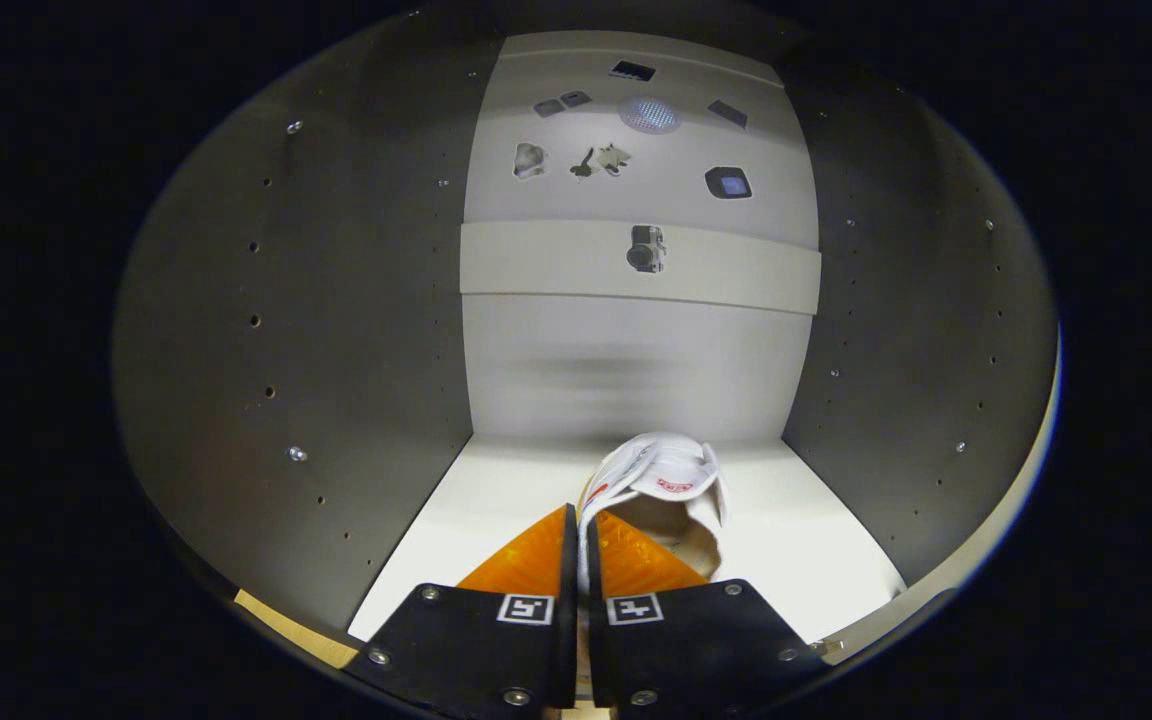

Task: Open the shoe cabinet door, grab the shoes and put them into the shoe cabinet, then close the shoe cabinet door.

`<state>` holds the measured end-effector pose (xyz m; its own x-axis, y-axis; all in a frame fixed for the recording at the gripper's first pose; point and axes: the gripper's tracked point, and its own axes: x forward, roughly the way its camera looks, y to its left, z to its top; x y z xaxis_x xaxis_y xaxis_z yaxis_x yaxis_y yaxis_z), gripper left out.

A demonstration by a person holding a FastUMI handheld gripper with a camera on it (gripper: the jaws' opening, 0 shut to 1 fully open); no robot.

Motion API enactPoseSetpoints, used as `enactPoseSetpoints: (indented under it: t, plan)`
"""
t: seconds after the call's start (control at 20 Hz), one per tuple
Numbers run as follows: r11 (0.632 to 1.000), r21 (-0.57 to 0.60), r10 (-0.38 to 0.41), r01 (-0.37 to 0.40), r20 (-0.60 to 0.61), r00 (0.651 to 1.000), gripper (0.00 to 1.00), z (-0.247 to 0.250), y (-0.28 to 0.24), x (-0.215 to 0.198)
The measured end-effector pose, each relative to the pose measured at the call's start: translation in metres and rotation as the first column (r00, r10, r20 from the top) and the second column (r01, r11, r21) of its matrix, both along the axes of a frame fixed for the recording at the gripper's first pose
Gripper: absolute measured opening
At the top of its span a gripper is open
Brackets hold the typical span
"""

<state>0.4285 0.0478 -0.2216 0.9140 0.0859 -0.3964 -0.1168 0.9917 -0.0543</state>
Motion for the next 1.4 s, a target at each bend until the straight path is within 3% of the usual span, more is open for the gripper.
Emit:
enactPoseSetpoints:
  t: [0.15, 0.5, 0.95, 1.15, 1.4]
  plan:
    - [1.0, -0.007, 0.012, -0.012, -0.004, 1.0, 0.1, 0.0, 0.003, 0.0]
    - [0.999, -0.037, 0.006, -0.007, -0.006, 1.0, 0.32, -0.002, 0.008, -0.002]
    - [0.996, -0.087, -0.02, 0.016, -0.038, 0.999, 0.37, -0.006, 0.008, -0.002]
    - [0.996, -0.084, -0.025, 0.021, -0.043, 0.999, 0.43, -0.006, 0.009, -0.001]
    - [0.997, -0.077, -0.023, 0.02, -0.044, 0.999, 0.58, -0.004, 0.01, -0.003]
